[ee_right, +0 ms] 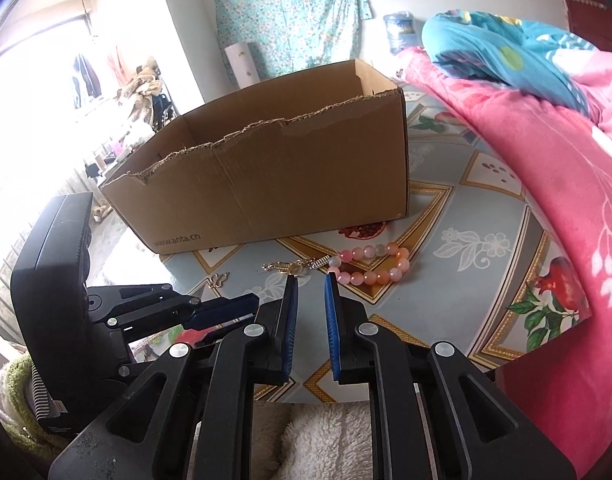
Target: Organize jewelry
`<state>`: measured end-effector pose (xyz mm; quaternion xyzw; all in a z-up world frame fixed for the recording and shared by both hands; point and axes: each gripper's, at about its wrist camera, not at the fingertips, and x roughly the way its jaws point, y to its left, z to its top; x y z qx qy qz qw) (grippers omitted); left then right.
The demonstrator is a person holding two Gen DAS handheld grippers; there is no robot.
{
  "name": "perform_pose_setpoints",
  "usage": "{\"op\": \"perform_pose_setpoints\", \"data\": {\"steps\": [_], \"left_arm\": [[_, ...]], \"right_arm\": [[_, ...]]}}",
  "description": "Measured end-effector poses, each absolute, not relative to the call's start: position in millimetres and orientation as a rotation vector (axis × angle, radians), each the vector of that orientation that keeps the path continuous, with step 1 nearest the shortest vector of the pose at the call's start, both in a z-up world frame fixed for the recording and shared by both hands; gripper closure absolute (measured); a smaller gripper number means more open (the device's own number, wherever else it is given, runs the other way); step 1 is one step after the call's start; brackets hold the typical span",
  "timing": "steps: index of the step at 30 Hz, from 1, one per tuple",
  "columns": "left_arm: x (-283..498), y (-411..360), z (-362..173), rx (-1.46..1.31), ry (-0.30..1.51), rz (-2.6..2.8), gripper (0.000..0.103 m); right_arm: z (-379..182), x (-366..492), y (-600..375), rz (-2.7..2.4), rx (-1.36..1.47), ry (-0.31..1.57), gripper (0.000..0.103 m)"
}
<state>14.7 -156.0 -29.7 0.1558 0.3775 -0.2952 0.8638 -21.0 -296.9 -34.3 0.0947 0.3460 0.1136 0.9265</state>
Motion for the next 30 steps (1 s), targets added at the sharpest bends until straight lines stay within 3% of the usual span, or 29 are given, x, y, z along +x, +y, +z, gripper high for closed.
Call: {"op": "perform_pose_setpoints", "data": {"steps": [10,19,24,30], "left_arm": [[10,-147,-30,0.39,0.771,-0.594,0.098],[6,-94,-30,0.342,0.803,-0.471,0.097],[18,-58,-30,0.268,0.819,-0.371,0.097],[31,-36,-30,0.22,0.816,-0.328,0.097]], "right_arm": [[-30,-22,-292,0.242,0.177,0.699,0.09],[-33,-4,-266,0.314,0.155,0.716,0.09],[-38,13,-235,0.432,0.081,0.743,0.074],[-52,37,-208,0.513,-0.056,0.799,0.073]]}}
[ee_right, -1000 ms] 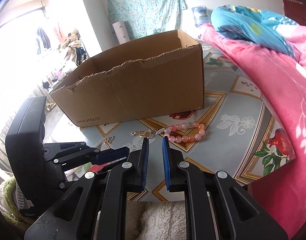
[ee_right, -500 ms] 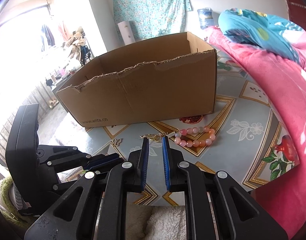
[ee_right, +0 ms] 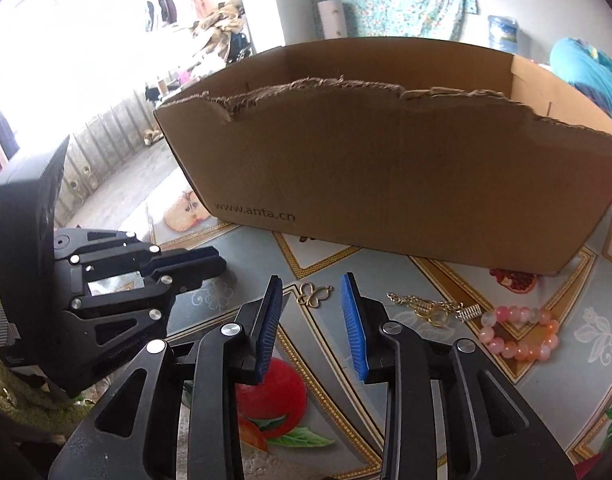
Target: Organize jewelry
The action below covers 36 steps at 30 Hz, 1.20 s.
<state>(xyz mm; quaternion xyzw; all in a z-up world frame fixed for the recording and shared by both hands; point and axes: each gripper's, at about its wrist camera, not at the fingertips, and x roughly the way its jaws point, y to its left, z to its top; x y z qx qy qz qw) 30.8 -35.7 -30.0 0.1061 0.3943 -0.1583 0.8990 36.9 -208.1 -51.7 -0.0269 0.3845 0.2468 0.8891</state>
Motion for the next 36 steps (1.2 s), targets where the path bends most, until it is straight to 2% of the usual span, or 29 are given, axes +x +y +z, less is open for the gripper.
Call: {"op": "perform_pose_setpoints", "data": {"steps": [13,16,23,26,34,36], "left_arm": [[37,-27,-29,0.205,0.801,-0.351,0.097],[38,-25,-30,0.193,0.8,-0.35,0.097],[36,-23,-30,0.192,0.795,-0.358,0.097],[36,-22,-30,0.188,0.795,-0.361,0.097],[36,-23,-30,0.192,0.792,-0.363,0.097],[36,-23,-30,0.194,0.791,-0.362,0.097]], "right_arm": [[-58,54,-186,0.66,-0.374,0.873,0.074],[-55,59,-185,0.675,-0.398,0.902,0.085],[-55,63,-179,0.664,-0.39,0.923,0.085],[-53,64,-180,0.659,-0.378,0.935,0.098],[-52,64,-188,0.635,-0.331,0.947,0.097],[-51,66,-191,0.612,-0.314,0.963,0.091]]}}
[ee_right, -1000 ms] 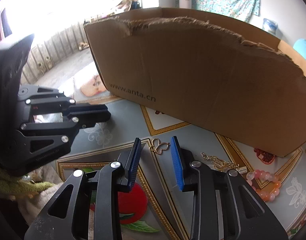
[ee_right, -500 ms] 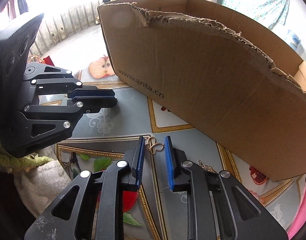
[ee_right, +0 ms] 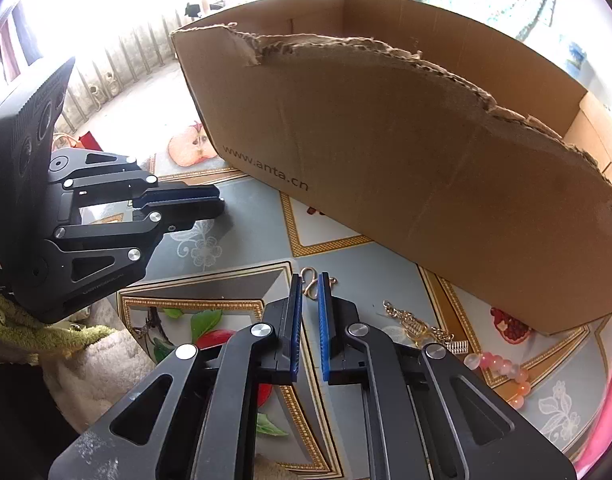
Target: Organize jewelry
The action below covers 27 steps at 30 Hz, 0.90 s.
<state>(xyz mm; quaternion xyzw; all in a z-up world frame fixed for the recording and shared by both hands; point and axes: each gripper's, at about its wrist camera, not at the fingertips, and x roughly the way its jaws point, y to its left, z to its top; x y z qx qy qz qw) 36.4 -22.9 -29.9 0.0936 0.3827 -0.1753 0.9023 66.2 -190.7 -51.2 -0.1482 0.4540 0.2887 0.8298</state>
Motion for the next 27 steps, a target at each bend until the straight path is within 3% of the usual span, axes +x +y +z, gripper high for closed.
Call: {"op": "perform_pose_setpoints", "data": {"steps": [2,6,12,14,18,20,27], "left_arm": [[36,-23,-30,0.194,0.791,-0.362,0.097],[36,-24,-30,0.192,0.791,-0.36,0.097],[36,-25,-30,0.193,0.789,-0.358,0.097],[36,-25,-30,0.189,0.789,-0.358,0.097],[36,-24,-30,0.183,0.787,-0.36,0.097],[36,-23,-30,0.183,0.785,-0.362,0.097],[36,-21,-30,0.18,0.781,-0.369,0.097]], "right_arm": [[-50,70,-196,0.581,-0.263,0.985,0.083],[-54,76,-198,0.546,-0.135,1.028,0.082],[-52,62,-181,0.437,-0.206,0.964,0.082],[-52,58,-174,0.408,-0.229,0.953,0.088],[-51,58,-175,0.398,-0.196,0.96,0.09],[-49,58,-178,0.4,-0.177,0.967,0.103],[-43,64,-193,0.403,-0.118,0.998,0.103]]}}
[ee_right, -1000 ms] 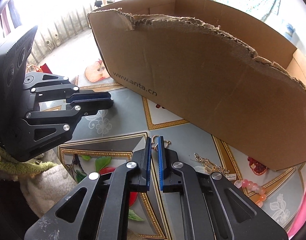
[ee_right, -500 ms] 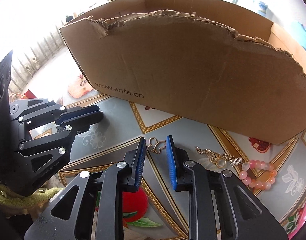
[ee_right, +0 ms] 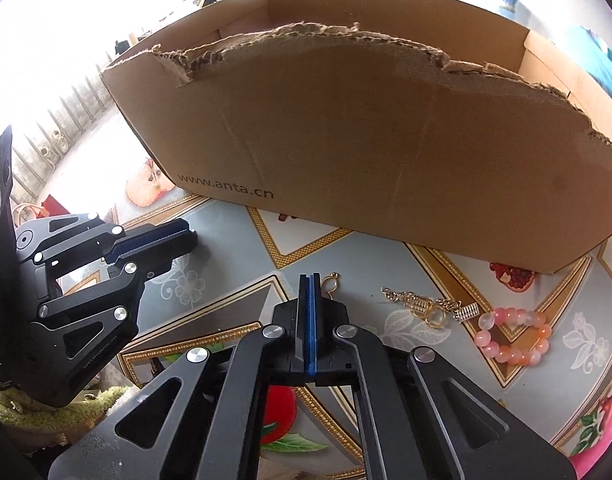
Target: Organize jewelry
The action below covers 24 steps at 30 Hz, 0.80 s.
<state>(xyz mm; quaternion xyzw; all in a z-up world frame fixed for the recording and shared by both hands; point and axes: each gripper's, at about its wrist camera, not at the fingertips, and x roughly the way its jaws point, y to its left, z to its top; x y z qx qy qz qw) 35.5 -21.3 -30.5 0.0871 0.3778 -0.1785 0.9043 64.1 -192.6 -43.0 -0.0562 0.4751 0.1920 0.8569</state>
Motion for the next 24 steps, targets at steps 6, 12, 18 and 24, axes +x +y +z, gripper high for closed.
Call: {"op": "perform_pose_setpoints", "data": {"steps": [6,12,18,24], "left_arm": [[36,-21,-31,0.171,0.78,-0.371,0.097],[37,-20,-31,0.17,0.78,-0.374,0.097],[37,-20,-31,0.167,0.78,-0.374,0.097],[37,-20,-31,0.164,0.777,-0.374,0.097]], "right_arm": [[-40,72,-201,0.386,-0.068,1.004,0.093],[-47,74,-191,0.379,-0.109,0.98,0.068],[-48,75,-175,0.34,-0.174,0.981,0.09],[-45,78,-180,0.346,-0.117,0.997,0.09]]}}
